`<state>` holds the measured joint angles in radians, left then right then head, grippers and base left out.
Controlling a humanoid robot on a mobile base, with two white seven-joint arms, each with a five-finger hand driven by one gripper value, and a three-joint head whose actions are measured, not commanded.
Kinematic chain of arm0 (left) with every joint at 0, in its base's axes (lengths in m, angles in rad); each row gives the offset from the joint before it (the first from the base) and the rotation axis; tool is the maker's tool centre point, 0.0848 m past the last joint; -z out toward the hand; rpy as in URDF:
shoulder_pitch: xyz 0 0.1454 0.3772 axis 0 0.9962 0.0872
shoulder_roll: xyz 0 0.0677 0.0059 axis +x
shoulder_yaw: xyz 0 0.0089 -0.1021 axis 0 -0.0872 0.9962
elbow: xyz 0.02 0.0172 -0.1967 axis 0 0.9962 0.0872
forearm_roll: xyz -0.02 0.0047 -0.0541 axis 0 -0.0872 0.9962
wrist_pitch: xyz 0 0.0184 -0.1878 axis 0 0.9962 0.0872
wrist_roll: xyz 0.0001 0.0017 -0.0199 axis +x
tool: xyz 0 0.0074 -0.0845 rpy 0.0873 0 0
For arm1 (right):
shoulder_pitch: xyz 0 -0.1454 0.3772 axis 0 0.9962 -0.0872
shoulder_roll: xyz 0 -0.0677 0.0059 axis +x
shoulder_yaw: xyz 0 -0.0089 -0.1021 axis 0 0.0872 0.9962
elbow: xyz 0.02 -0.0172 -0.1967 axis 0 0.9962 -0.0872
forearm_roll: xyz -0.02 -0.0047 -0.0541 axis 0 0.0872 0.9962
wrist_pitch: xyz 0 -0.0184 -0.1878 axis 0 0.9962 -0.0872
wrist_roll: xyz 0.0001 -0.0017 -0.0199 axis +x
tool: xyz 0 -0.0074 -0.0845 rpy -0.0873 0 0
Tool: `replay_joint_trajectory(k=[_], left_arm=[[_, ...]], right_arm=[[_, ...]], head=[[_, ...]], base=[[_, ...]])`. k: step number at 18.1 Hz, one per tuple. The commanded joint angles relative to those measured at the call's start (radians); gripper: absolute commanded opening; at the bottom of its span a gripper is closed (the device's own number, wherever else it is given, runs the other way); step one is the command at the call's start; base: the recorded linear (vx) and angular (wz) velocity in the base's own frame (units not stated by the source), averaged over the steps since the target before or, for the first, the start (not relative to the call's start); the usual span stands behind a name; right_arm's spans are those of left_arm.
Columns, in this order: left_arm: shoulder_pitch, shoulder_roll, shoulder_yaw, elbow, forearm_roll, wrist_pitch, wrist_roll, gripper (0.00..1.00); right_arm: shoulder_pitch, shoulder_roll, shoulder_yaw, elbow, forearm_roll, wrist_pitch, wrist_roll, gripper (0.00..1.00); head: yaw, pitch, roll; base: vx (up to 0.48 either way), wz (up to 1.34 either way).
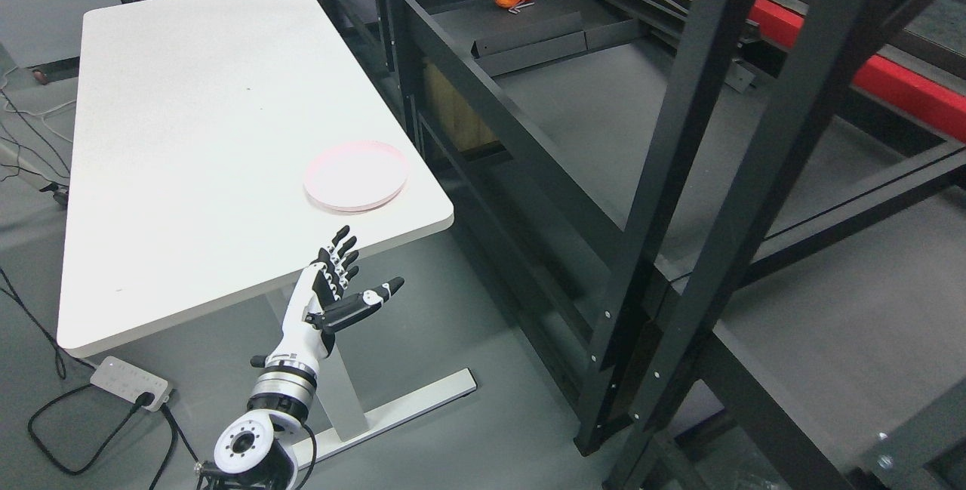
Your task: Place yellow IKEA cup on middle right shelf
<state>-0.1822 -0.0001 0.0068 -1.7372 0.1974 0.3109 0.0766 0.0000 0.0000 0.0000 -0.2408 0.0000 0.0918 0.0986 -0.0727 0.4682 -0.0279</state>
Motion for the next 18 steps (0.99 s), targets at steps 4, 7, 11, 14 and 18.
replay_joint_trajectory(k=[4, 7, 11, 14, 18], left_arm=[[0.010, 0.018, 0.107, -0.036, 0.001, 0.001, -0.001, 0.97], [0.010, 0.018, 0.119, -0.038, 0.001, 0.001, -0.001, 0.97], [0.010, 0.018, 0.125, -0.038, 0.001, 0.001, -0.001, 0.97], [0.010, 0.018, 0.136, -0.038, 0.001, 0.001, -0.003, 0.97], [0.017, 0.018, 0.148, -0.036, 0.001, 0.001, -0.015, 0.97]], right_arm=[[0.011, -0.017, 0.017, 0.000, -0.025, 0.000, -0.215, 0.99], [0.011, -0.017, 0.017, 0.000, -0.025, 0.000, -0.215, 1.00], [0.011, -0.017, 0.017, 0.000, -0.025, 0.000, -0.215, 0.99], [0.011, -0.017, 0.017, 0.000, -0.025, 0.000, -0.215, 0.99], [0.011, -0.017, 0.017, 0.000, -0.025, 0.000, -0.215, 0.99]], head=[[0.0000, 0.000, 0.000], [0.0000, 0.000, 0.000], [0.0000, 0.000, 0.000], [0.0000, 0.000, 0.000], [0.0000, 0.000, 0.000]], base=[[0.141, 0.24], [0.146, 0.22], [0.122, 0.16], [0.129, 0.09], [0.141, 0.08]])
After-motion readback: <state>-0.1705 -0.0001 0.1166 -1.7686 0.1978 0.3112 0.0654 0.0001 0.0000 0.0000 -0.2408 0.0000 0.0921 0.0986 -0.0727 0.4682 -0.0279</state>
